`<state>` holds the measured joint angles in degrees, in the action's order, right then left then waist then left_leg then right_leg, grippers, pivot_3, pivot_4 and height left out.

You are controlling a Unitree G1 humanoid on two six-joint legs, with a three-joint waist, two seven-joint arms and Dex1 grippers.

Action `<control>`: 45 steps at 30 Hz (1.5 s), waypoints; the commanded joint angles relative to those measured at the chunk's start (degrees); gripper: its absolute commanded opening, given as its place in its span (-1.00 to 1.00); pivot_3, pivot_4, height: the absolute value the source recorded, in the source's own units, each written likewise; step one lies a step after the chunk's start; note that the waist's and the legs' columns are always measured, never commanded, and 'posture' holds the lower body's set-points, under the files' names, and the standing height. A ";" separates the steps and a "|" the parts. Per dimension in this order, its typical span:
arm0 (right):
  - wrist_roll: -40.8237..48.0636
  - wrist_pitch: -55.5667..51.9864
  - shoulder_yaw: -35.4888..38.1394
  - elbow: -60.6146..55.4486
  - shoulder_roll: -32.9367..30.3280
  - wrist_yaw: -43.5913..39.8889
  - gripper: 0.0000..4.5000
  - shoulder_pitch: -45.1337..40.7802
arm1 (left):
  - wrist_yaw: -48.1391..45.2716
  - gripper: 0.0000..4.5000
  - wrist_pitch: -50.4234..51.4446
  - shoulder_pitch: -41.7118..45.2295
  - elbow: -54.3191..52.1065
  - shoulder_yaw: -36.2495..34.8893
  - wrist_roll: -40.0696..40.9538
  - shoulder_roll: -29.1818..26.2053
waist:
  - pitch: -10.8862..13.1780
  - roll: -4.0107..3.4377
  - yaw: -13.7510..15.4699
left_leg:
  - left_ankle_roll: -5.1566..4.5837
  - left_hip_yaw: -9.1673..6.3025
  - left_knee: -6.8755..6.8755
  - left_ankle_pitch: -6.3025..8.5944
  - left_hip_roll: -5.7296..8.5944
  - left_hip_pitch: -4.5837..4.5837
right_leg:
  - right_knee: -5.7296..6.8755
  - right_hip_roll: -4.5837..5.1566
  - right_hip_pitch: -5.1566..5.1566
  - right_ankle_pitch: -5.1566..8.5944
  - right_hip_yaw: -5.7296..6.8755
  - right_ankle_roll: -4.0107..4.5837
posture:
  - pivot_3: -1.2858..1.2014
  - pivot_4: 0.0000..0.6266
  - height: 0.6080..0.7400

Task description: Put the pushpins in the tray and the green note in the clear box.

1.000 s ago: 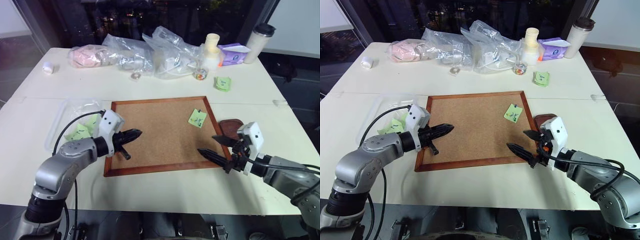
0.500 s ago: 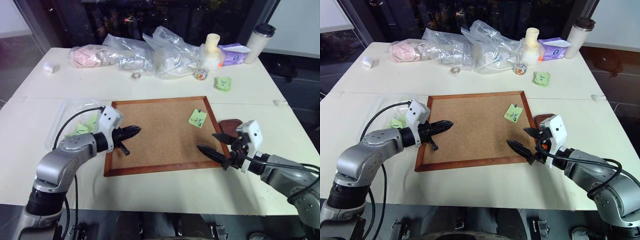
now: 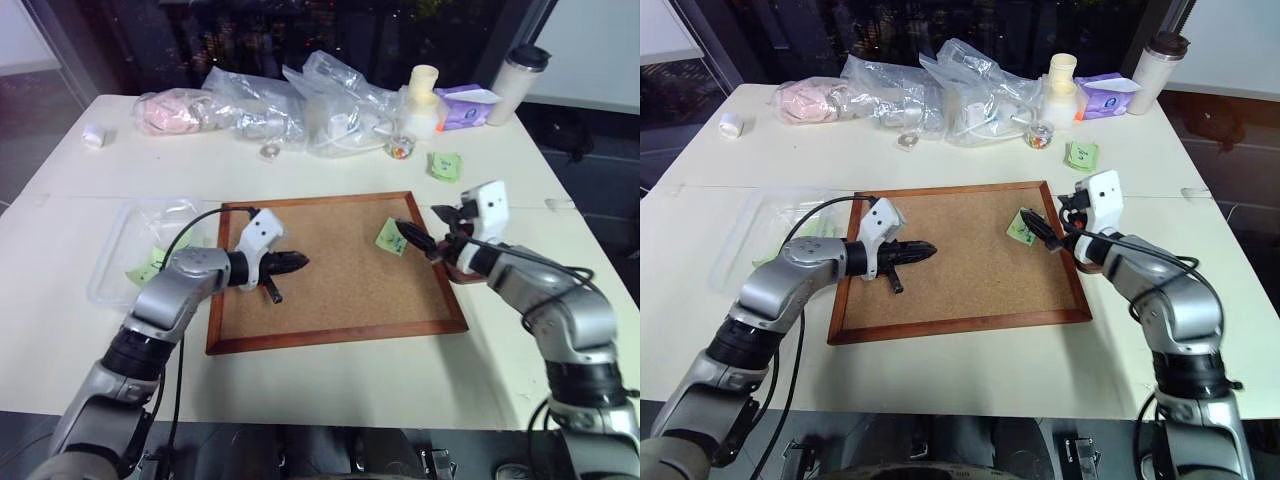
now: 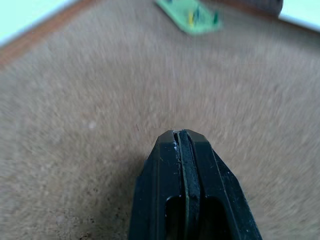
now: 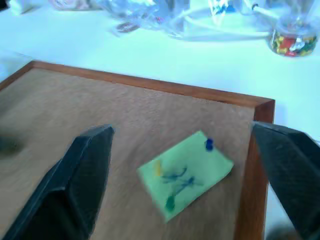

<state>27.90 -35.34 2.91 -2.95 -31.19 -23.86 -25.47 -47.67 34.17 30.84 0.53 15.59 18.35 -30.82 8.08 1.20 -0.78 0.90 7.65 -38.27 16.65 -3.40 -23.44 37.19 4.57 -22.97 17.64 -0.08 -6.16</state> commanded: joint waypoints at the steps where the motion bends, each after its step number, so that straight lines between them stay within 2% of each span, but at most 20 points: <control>1: -5.18 6.39 -2.10 8.68 1.23 -3.11 1.00 -4.93 | -3.74 -0.98 -2.18 0.66 1.91 2.70 -2.94 -0.68 | 0.01 -0.02 -0.01 | 0.00 0.00 -0.01 0.00 -0.01 0.00 | 0.01 0.00 0.00 0.00 0.00 0.00 | 0.03 -0.52 0.95; 14: -13.06 17.93 -3.09 28.29 4.89 -9.17 1.00 -11.04 | -3.97 -0.98 -2.20 -2.12 2.54 2.15 -6.19 0.68 | -0.04 -0.09 -0.15 | 0.01 0.02 -0.05 -0.01 -0.05 0.06 | 0.04 0.02 0.08 0.00 0.01 -0.01 | 0.03 -0.52 0.95; 17: -14.01 19.69 -2.81 30.83 5.72 -9.32 0.62 -11.96 | -3.82 -1.00 -2.09 -2.68 2.45 1.69 -6.57 0.80 | -0.05 -0.11 -0.21 | 0.03 0.02 -0.05 -0.02 -0.07 0.10 | 0.06 0.01 0.11 0.00 0.02 0.00 | 0.03 -0.52 0.95; 21: -14.93 21.12 -2.41 32.31 6.32 -9.56 -0.18 -12.24 | -3.48 -1.00 -2.57 -3.36 2.58 1.51 -7.11 0.83 | -0.05 -0.12 -0.22 | 0.03 0.02 -0.05 -0.02 -0.08 0.10 | 0.06 0.02 0.12 0.00 0.02 -0.01 | 0.03 -0.52 0.95; 24: -15.25 21.53 -2.26 32.66 6.66 -9.70 -0.86 -12.00 | -3.28 -1.00 -2.08 -3.21 1.88 1.28 -7.16 0.75 | -0.06 -0.12 -0.28 | 0.04 0.02 -0.05 -0.02 -0.09 0.11 | 0.07 0.02 0.12 0.00 0.01 -0.01 | 0.03 -0.52 0.95; 25: -15.26 21.61 -2.10 32.66 6.77 -9.69 -0.96 -11.96 | -3.28 -1.00 -1.96 -3.16 1.74 1.21 -7.18 0.73 | -0.06 -0.13 -0.28 | 0.04 0.02 -0.05 -0.02 -0.09 0.12 | 0.07 0.02 0.12 0.00 0.02 -0.01 | 0.03 -0.52 0.95; 45: -13.52 25.49 4.42 26.61 8.64 -5.23 -0.96 -10.94 | -4.72 -1.00 -0.95 -4.52 0.67 2.32 -7.82 0.63 | 0.00 -0.24 -0.28 | 0.05 0.04 -0.05 -0.03 -0.09 0.11 | 0.08 0.02 0.12 0.00 0.01 -0.01 | 0.03 -0.52 0.95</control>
<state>12.68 -12.10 3.56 28.75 -21.78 -30.69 -34.69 -51.19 31.00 28.39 0.27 15.22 11.72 -29.79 8.09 0.96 -1.07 0.95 7.69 -38.32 16.62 -3.49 -23.33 37.26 4.58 -22.86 17.63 -0.06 -6.17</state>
